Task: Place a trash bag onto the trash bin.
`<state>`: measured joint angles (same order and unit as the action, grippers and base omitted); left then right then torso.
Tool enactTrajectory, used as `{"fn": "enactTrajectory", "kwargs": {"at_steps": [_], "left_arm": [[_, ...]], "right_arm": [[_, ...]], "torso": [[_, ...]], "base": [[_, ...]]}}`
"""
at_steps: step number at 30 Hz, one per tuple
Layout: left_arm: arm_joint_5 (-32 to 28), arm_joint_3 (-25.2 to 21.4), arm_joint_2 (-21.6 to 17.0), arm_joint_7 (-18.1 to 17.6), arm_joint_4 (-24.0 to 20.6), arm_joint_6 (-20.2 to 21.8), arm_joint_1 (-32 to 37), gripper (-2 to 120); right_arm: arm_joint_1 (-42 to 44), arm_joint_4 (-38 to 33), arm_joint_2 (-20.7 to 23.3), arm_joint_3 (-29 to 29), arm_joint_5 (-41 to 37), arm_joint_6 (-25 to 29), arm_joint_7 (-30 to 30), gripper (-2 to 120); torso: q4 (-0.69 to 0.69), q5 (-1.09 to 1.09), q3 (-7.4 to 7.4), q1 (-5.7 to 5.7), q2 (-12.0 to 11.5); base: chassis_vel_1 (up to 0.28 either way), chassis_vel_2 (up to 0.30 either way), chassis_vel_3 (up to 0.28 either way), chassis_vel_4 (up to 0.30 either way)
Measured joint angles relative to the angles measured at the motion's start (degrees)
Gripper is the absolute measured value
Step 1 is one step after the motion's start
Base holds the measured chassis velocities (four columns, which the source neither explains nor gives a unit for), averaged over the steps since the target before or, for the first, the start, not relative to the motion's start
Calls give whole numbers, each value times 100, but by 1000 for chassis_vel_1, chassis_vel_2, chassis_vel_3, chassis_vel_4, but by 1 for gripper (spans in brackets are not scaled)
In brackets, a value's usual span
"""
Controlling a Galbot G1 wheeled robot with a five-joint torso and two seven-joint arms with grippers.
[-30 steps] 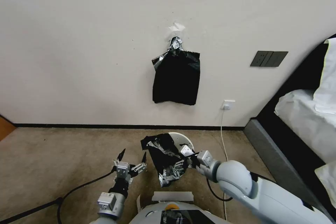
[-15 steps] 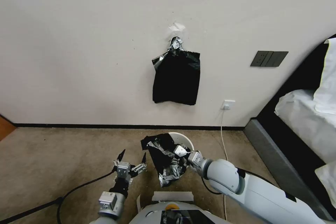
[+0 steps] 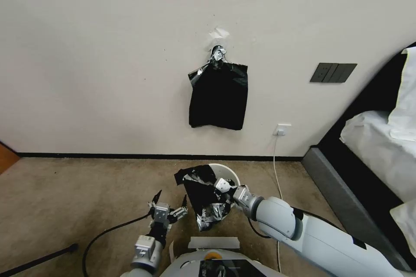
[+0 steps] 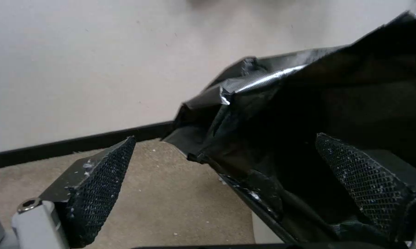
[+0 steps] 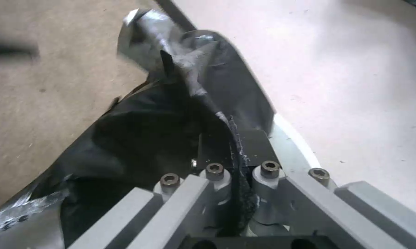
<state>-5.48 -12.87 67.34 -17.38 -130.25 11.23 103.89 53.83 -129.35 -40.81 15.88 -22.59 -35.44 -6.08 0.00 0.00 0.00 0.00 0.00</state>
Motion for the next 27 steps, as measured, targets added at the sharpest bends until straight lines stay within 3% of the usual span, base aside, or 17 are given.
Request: {"fn": "enactTrajectory", "kwargs": {"at_steps": [7, 11, 21, 23, 27], "left_arm": [[-520, 597, 112, -568, 283, 486, -629, 100], [-993, 766, 259, -953, 381, 827, -1039, 100], [-1516, 1092, 681, -1401, 853, 1420, -1730, 100], [-1730, 1191, 856, -1698, 992, 1648, -1904, 100], [-1927, 1209, 982, -1929, 1100, 1738, -2052, 100]], "right_arm": [[39, -26, 128, -84, -78, 70, -12, 0], [47, -51, 162, -101, -85, 73, -14, 0], [101, -41, 157, -99, -83, 78, -27, 0], [122, -44, 160, -125, -84, 76, -30, 0], [145, -53, 175, -158, -88, 76, -30, 0]], "torso": [[0, 1, 0, 0, 0], [0, 1, 0, 0, 0], [0, 1, 0, 0, 0], [0, 1, 0, 0, 0], [0, 1, 0, 0, 0]], "base": [[0, 0, 0, 0], [0, 0, 0, 0], [0, 0, 0, 0], [0, 0, 0, 0], [0, 0, 0, 0]]}}
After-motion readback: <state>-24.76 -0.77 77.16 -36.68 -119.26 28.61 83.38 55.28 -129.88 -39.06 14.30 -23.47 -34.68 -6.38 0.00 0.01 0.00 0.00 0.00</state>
